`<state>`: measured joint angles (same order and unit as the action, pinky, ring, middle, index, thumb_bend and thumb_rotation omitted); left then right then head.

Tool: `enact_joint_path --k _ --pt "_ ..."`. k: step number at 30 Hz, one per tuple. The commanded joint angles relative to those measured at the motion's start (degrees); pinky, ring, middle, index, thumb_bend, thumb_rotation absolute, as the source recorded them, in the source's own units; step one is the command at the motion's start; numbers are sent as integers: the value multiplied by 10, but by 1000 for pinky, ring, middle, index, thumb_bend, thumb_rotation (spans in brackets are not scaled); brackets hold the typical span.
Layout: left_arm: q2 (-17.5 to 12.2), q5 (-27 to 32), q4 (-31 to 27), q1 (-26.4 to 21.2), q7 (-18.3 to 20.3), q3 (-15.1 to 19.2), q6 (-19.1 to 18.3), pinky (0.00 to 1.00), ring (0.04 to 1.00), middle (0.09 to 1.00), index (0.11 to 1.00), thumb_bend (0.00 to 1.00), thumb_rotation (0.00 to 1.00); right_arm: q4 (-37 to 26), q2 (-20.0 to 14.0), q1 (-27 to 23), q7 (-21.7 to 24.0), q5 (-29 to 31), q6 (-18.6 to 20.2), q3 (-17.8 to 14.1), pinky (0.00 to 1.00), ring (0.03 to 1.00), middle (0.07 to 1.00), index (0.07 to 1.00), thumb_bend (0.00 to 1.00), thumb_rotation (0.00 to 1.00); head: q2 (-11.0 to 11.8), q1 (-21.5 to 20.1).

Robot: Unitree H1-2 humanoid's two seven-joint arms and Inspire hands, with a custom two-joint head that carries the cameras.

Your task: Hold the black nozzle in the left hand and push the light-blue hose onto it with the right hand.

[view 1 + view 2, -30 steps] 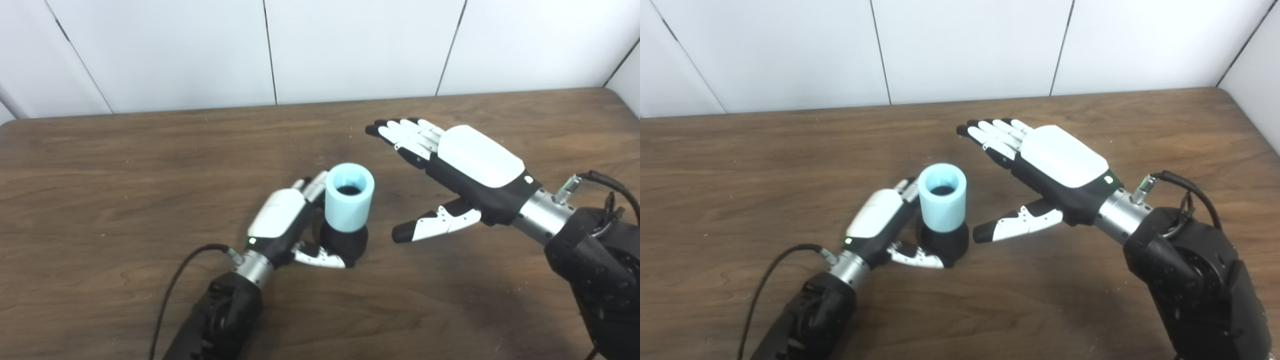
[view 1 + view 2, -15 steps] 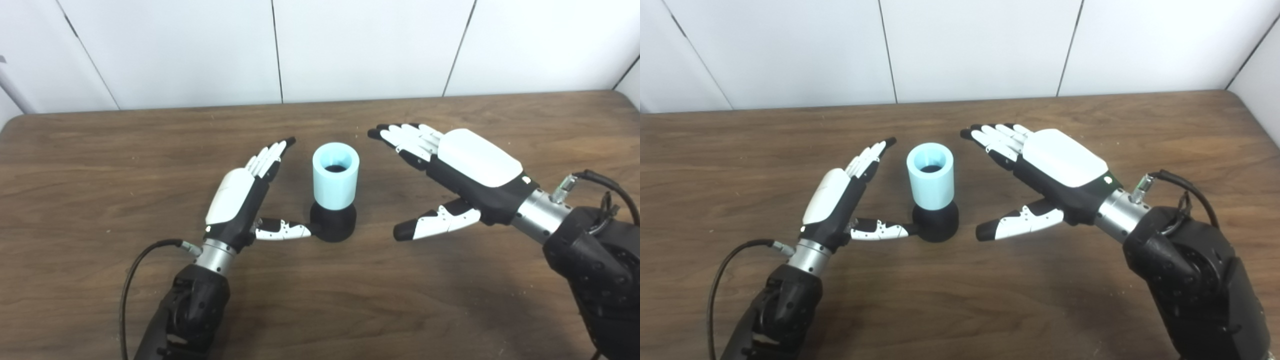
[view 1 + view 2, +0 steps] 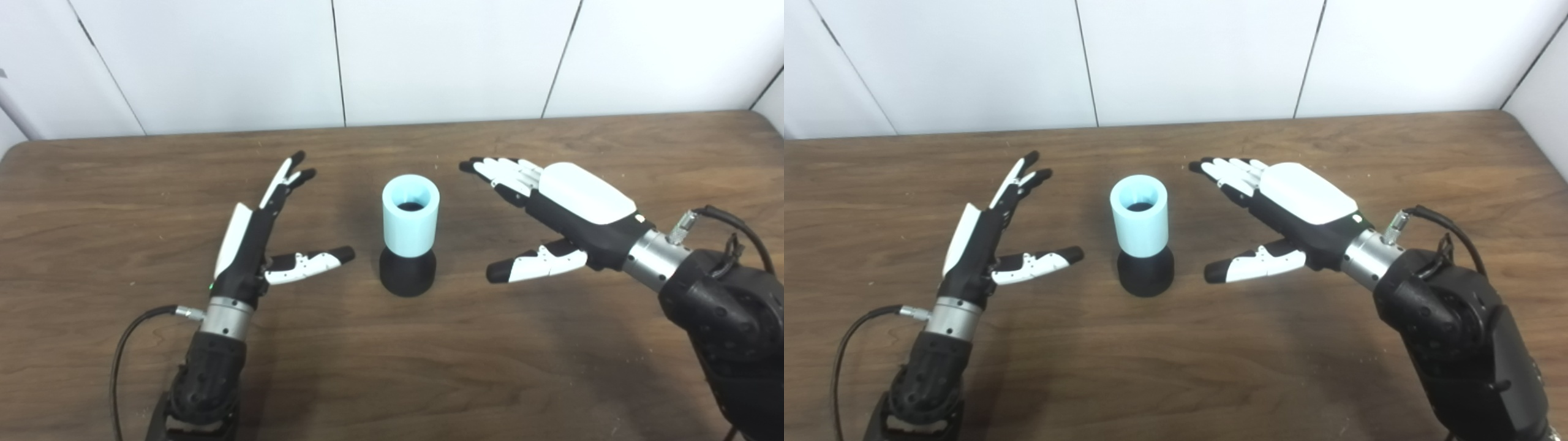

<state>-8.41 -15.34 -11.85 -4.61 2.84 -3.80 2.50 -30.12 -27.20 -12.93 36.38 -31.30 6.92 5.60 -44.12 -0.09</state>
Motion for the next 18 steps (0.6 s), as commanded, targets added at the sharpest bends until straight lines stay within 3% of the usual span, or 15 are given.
enact_joint_path --k 1,5,7,10,13,18 --pt "4 36 -20 -8 -1 14 0 941 908 889 934 1000 414 13 0 -2 -32 18 -6 -15 1000 1000 1000 1000 571 998 1 -2" --pt "6 54 -23 2 -5 30 -10 922 892 884 927 940 518 44 41 20 -69 59 24 -33 1000 1000 1000 1000 562 1000 2 1" --pt "6 43 -29 14 -12 37 -19 868 874 884 914 732 657 56 91 45 -117 84 38 -54 931 991 1000 1000 527 1000 6 4" --pt "5 37 -40 31 -16 45 -38 835 877 890 906 562 703 69 149 71 -185 97 31 -75 838 928 962 980 491 984 12 7" --pt "7 51 -46 49 -14 53 -60 851 897 908 911 488 699 89 204 92 -244 118 15 -89 789 874 903 926 443 931 13 6" --pt "21 100 -54 78 -7 66 -87 887 914 921 932 447 752 112 243 111 -256 222 24 -111 869 915 906 917 408 952 26 9"
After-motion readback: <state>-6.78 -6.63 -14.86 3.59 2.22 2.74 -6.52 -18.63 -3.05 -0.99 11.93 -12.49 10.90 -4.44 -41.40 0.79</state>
